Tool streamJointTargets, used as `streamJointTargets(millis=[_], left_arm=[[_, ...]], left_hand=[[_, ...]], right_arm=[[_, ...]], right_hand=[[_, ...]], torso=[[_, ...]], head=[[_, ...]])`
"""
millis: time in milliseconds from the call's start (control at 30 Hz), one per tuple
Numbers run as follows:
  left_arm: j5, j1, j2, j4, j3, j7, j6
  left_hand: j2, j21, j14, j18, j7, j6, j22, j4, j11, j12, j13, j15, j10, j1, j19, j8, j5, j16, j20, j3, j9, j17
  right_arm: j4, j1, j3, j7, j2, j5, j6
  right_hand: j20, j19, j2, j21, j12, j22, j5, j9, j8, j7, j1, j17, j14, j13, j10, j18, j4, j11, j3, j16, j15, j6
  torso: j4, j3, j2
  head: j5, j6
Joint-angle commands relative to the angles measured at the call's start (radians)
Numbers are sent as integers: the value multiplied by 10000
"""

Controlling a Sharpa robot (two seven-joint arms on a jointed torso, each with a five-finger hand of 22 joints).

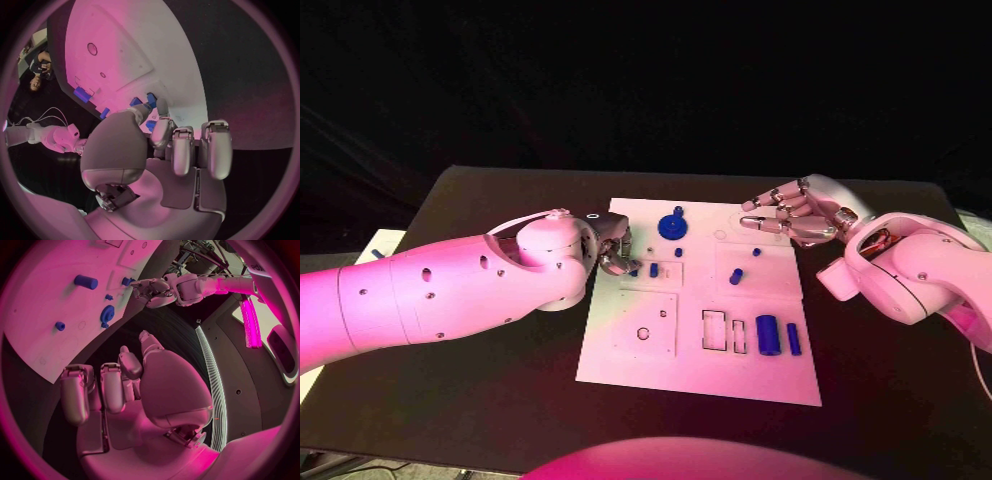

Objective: Assemble the parts on the task board

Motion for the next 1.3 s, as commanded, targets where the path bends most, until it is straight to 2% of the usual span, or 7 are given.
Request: streamJointTargets(millis=[33, 533, 1300], left_arm=[[160, -27, 52, 16, -24, -133, 9], [161, -27, 135, -30, -23, -299, -250], [289, -26, 182, -79, -22, -553, 78]], left_hand=[[-36, 34, 1054, -190, 5, 52, 2357, 104, -14, -36, 3, -61, 38, -102, 820, -45, 4, 31, -31, -58, -18, 2631], [-179, 74, 1054, -202, -10, 140, 2388, 692, -33, -6, 37, -89, 71, -485, 843, -42, 40, 31, -70, -518, -56, 2631], [-207, 198, 1054, -235, -17, 249, 2467, 806, -39, 155, 213, -103, 159, -1220, 901, -56, 64, 31, -88, -872, -95, 2631]], right_arm=[[24, -7, 0, 63, -2, -27, 83], [20, -7, 0, 65, -2, -27, 82], [16, -7, 0, 66, 5, -28, 121]], right_hand=[[-26, -72, 34, -39, 46, 1001, 35, 15, 22, -17, -43, -12, 493, 7, -21, 205, -6, -21, -41, -32, -12, 44], [-27, -84, 43, -51, 21, 983, 42, 16, 17, -17, -51, -34, 490, -17, -39, 209, 8, -21, -64, -52, -12, 36], [-27, -80, 46, -49, 12, 989, 49, 16, 16, -17, -50, -39, 489, -24, -44, 208, 10, -22, -69, -56, -12, 35]], torso=[[-2, 3, 0], [3, 0, 0], [0, -5, 1]], head=[[0, 0], [-1, 11], [-38, -20]])
